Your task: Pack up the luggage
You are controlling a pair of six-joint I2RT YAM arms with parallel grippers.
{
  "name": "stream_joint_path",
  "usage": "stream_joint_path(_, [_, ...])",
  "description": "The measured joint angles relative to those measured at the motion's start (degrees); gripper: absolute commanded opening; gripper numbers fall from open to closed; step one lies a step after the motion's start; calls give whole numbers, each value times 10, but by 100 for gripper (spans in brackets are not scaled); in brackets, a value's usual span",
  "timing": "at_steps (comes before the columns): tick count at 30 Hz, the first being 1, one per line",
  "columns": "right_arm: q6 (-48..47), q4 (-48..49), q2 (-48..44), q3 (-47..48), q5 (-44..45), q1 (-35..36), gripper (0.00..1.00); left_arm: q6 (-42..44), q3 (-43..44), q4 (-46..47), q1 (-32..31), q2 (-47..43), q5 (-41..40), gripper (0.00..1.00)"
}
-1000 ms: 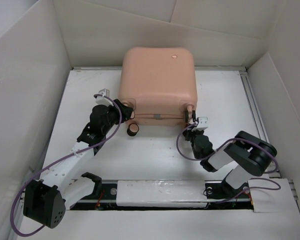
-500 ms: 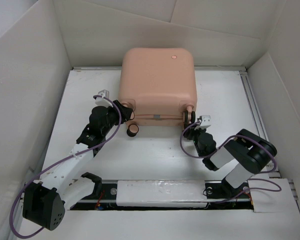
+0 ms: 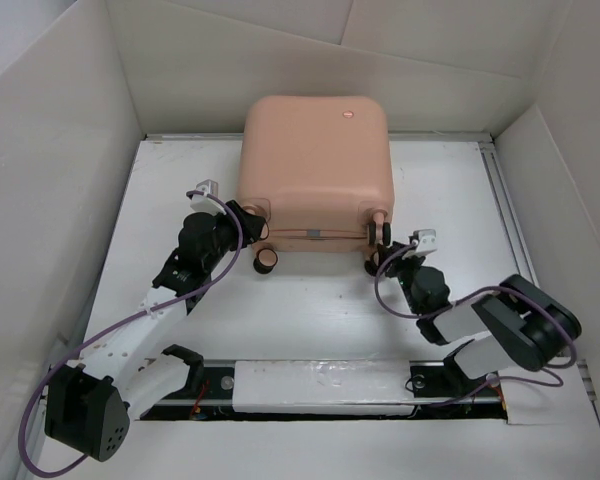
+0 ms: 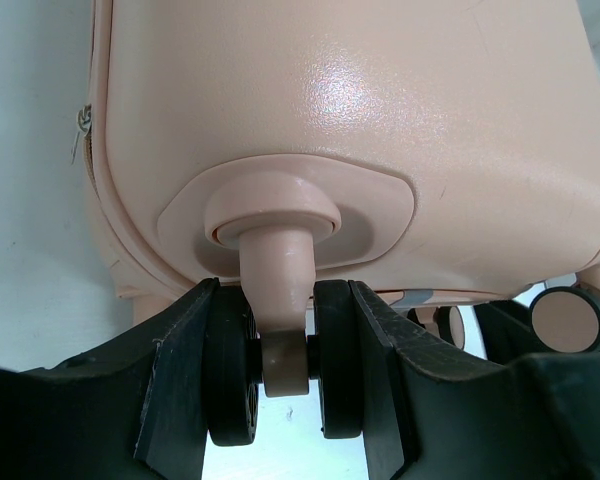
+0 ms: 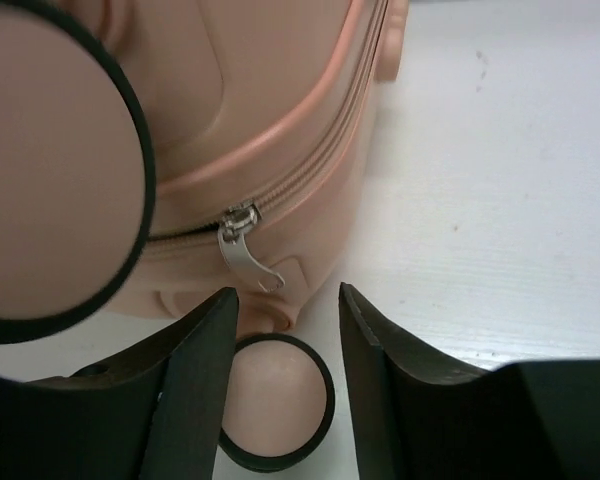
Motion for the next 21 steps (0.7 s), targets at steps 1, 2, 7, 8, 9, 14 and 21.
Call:
stream_joint_path(1, [0,1,-20,-6,1,-2,52,0,0,0,0,0,0,0])
stream_joint_path(2, [-1,0,-38,-11,2,-2,52,0,0,0,0,0,0,0])
stream_joint_path(7, [-4,2,-94,-31,1,-5,55,0,0,0,0,0,0,0])
stream_joint_path(8, [-5,0,-94,-29,-6,-8,55,0,0,0,0,0,0,0])
stream_joint_path(9, [-7,-1,-93,-24,-12,-12,55,0,0,0,0,0,0,0])
stream_joint_path(14, [-13,0,-87,10,-43,-23,55,1,0,0,0,0,-1,0])
stream_joint_path(21, [-7,15,-50,25,-93,-45,49,7,0,2,1,0,-8,0])
